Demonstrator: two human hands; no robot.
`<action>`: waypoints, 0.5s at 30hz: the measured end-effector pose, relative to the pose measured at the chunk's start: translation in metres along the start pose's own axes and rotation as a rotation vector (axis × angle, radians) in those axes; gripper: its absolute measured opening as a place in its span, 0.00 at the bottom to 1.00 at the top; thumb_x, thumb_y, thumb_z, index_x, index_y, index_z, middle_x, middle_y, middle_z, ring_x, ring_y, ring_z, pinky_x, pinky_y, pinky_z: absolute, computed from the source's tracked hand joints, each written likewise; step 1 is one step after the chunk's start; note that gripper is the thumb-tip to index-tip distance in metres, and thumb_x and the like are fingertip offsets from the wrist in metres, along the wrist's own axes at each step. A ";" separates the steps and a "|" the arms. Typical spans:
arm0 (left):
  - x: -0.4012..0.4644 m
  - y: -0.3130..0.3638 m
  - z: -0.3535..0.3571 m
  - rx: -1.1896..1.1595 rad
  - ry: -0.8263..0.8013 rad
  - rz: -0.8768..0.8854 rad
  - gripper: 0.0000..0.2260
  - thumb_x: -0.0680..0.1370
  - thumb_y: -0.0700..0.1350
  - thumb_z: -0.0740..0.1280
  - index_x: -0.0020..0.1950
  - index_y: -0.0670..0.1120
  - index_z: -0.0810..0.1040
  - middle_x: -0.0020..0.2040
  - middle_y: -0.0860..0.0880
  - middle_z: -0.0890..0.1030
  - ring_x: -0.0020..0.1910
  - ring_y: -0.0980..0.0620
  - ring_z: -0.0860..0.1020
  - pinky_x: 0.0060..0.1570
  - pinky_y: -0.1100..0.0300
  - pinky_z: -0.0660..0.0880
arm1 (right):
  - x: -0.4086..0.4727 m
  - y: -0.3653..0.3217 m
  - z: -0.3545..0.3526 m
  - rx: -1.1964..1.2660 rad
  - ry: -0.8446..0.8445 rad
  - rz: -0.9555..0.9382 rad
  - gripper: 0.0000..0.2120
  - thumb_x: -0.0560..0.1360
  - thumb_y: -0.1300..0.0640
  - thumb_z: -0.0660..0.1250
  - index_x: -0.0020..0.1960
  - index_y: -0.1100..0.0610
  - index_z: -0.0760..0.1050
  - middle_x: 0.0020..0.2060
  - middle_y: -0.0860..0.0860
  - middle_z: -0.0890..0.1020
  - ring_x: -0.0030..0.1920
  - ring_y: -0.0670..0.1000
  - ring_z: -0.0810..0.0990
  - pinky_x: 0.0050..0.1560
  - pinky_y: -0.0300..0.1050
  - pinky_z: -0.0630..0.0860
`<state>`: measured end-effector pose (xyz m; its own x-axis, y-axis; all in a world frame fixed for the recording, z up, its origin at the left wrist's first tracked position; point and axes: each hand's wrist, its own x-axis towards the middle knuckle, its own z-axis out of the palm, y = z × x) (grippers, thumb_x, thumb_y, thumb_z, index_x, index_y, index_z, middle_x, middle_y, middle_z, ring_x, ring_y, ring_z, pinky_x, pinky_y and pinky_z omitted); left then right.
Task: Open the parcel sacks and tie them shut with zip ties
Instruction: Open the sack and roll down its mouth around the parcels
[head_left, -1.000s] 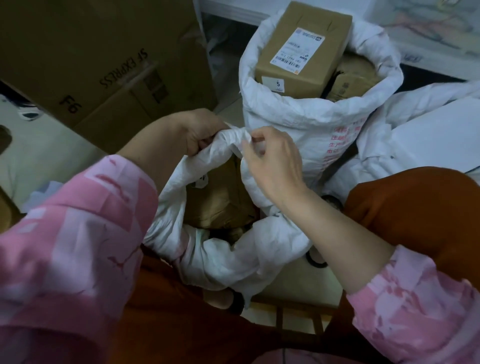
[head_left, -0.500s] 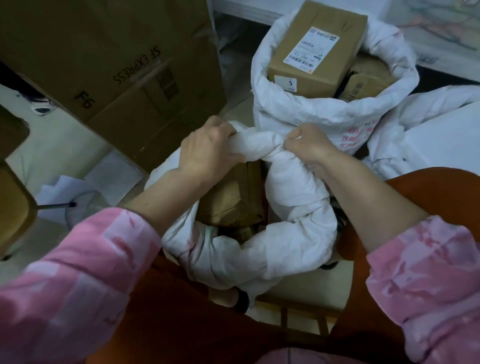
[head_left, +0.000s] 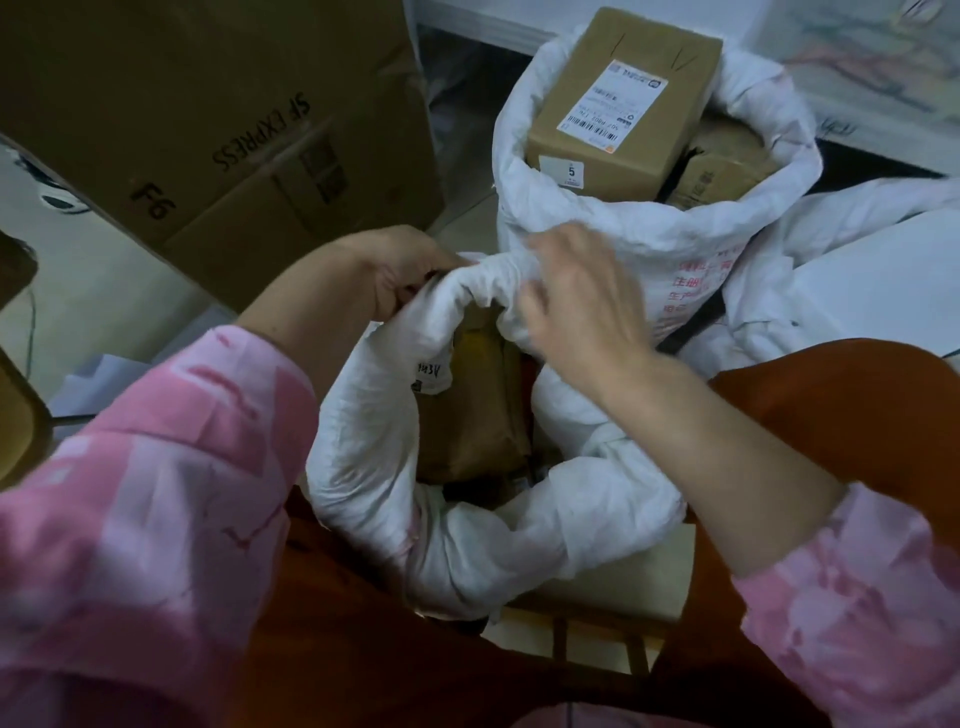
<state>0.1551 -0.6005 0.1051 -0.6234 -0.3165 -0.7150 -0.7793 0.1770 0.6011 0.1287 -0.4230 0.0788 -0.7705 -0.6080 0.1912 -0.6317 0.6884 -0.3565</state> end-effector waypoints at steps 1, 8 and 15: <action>0.001 0.003 0.001 -0.009 -0.002 0.000 0.11 0.76 0.44 0.69 0.35 0.41 0.78 0.33 0.43 0.78 0.31 0.49 0.75 0.34 0.59 0.71 | -0.006 -0.008 0.004 0.026 0.002 -0.089 0.19 0.77 0.56 0.63 0.67 0.59 0.68 0.62 0.55 0.72 0.61 0.55 0.71 0.51 0.47 0.71; -0.007 -0.006 0.009 -0.120 -0.039 0.001 0.08 0.77 0.42 0.65 0.40 0.41 0.78 0.33 0.45 0.79 0.30 0.51 0.77 0.28 0.63 0.75 | 0.004 -0.009 0.018 -0.014 -0.004 -0.165 0.11 0.76 0.66 0.60 0.56 0.60 0.76 0.49 0.56 0.78 0.50 0.57 0.77 0.39 0.47 0.69; -0.033 -0.019 0.023 0.570 0.575 0.409 0.23 0.72 0.62 0.68 0.59 0.47 0.77 0.53 0.52 0.79 0.51 0.52 0.77 0.46 0.56 0.75 | 0.036 0.014 0.016 0.163 -0.245 0.232 0.11 0.77 0.63 0.56 0.53 0.57 0.75 0.48 0.53 0.78 0.49 0.56 0.77 0.43 0.46 0.69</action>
<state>0.1886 -0.5725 0.1091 -0.8493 -0.5176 -0.1039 -0.5133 0.7636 0.3918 0.0941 -0.4417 0.0662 -0.8357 -0.5338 -0.1291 -0.4061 0.7589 -0.5091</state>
